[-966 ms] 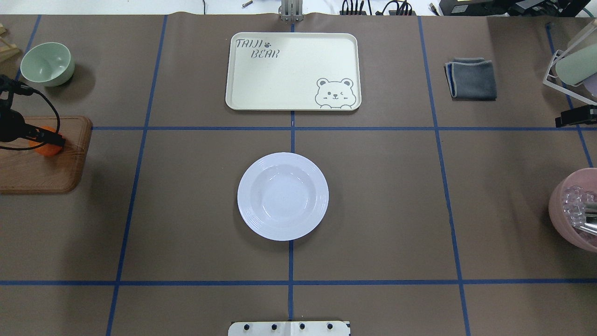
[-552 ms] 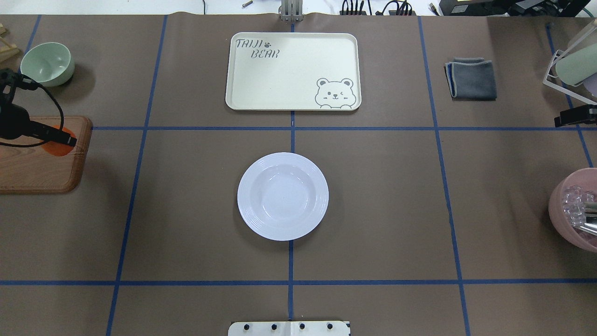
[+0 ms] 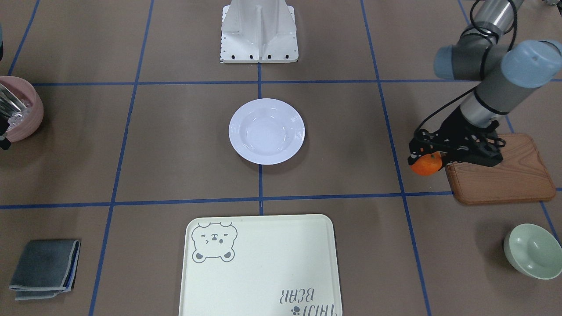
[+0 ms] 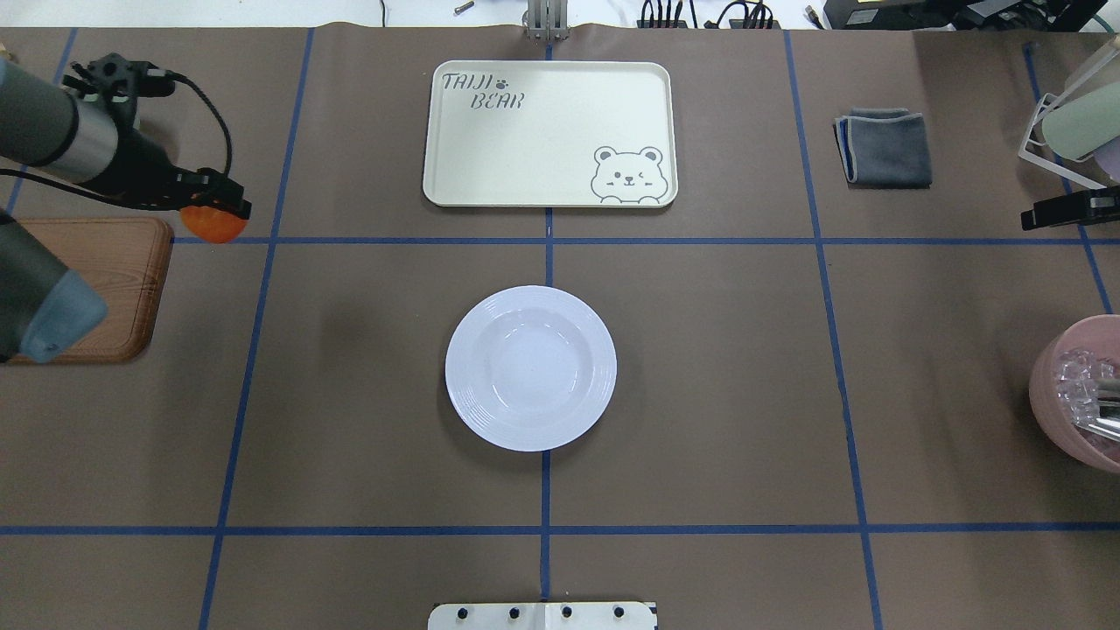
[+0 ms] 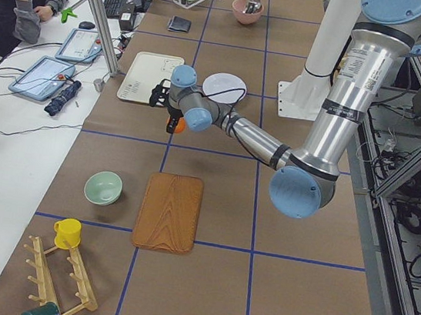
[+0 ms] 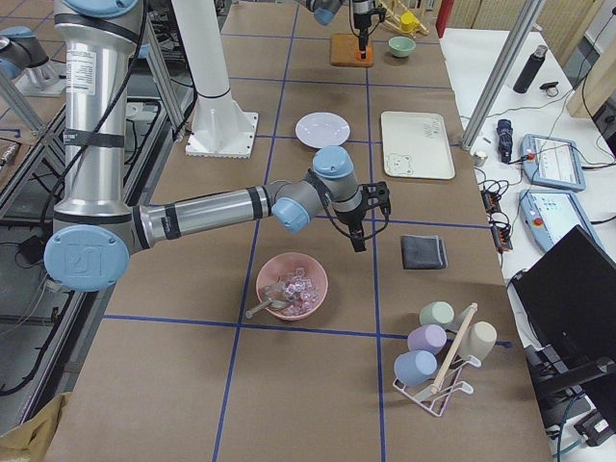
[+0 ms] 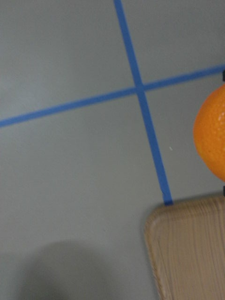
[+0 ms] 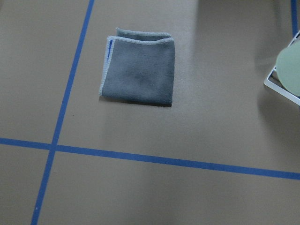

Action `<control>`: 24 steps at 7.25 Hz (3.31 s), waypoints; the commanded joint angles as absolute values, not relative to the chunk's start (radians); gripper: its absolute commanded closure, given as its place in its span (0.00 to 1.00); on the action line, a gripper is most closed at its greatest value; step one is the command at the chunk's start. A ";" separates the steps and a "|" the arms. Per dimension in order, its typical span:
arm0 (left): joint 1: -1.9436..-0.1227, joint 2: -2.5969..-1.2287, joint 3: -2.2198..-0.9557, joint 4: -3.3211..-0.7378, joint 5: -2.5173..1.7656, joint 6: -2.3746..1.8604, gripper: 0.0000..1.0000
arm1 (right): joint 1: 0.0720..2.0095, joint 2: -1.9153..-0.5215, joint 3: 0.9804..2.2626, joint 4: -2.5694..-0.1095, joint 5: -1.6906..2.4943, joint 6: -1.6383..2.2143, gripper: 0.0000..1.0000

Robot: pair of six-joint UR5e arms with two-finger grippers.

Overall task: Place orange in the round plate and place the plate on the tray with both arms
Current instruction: 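Carry the orange with the left gripper over the plate while the right arm moves in, then release the orange onto the plate and withdraw the left arm while the right approaches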

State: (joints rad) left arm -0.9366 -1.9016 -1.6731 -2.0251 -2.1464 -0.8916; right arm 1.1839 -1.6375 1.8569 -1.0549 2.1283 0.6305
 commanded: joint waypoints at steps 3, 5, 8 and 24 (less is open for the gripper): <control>-0.634 -2.161 -1.671 -1.815 -1.887 -1.200 1.00 | 1.039 -1.502 1.871 -1.048 2.117 0.595 0.01; -0.489 -2.245 -1.661 -1.777 -1.771 -1.332 1.00 | 0.974 -1.465 1.875 -1.051 2.112 0.597 0.01; -0.358 -2.282 -1.626 -1.756 -1.637 -1.405 1.00 | 0.891 -1.447 1.875 -1.052 2.020 0.603 0.01; -1.448 -1.787 -1.537 -1.641 -2.259 -0.042 0.00 | 0.569 -1.428 1.982 -1.051 1.778 1.371 0.01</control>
